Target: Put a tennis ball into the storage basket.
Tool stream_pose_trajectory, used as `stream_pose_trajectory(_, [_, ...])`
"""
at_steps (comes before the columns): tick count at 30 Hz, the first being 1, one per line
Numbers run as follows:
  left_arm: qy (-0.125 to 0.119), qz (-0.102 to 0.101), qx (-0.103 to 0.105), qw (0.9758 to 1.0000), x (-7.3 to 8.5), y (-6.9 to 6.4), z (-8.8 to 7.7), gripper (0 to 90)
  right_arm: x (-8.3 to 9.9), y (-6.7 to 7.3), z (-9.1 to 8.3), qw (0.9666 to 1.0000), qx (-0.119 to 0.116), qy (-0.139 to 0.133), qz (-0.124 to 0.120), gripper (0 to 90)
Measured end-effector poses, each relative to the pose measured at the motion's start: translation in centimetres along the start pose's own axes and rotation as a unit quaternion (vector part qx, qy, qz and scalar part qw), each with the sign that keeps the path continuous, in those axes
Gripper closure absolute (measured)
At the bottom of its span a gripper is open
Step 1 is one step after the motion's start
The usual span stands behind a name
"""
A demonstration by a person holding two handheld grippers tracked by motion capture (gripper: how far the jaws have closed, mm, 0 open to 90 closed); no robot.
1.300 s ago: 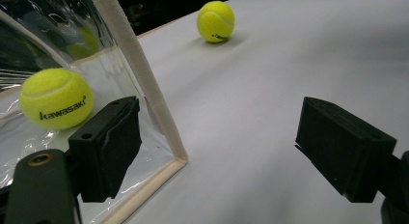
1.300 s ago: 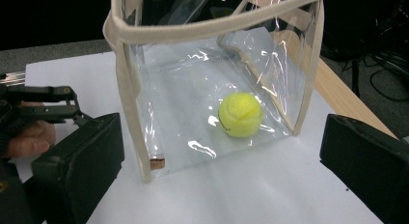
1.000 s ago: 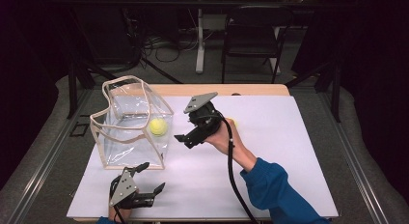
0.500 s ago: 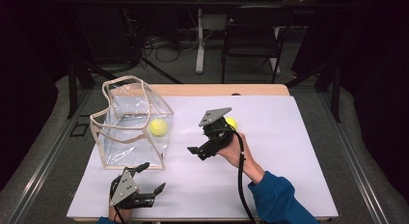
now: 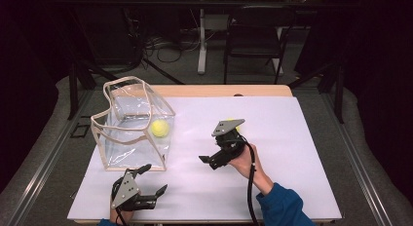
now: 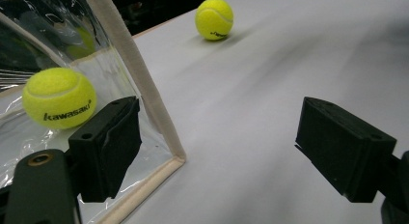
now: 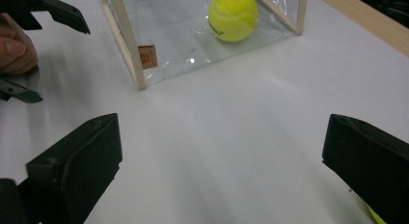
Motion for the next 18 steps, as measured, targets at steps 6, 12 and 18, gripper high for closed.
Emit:
stream_pose_trajectory(6, [0.001, 0.002, -0.001, 1.0, 0.0, 0.0, -0.1, 16.0, 1.8, -0.3, 0.0, 0.9999, 0.002, 0.006, 0.012, 0.0])
stream_pose_trajectory(12, [0.002, 0.0, -0.001, 1.0, 0.1, 0.0, -0.1, 16.0, 3.3, -0.6, -0.2, 0.9997, 0.01, 0.015, 0.016, 1.1])
stream_pose_trajectory(18, [0.004, 0.0, -0.001, 1.0, 0.2, 0.0, 0.0, 16.0, 4.5, -0.9, -0.4, 0.9994, 0.016, 0.017, 0.024, 0.8])
Point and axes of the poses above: each handheld gripper's, and its own axes: z roughly forward along the jaws, x roughly out of its underside, y roughly to its left, the point moved 10 cm from there along z, roughly forward along the jaws, and after that the axes turned 6 degrees about x, right-handed, at the moved point
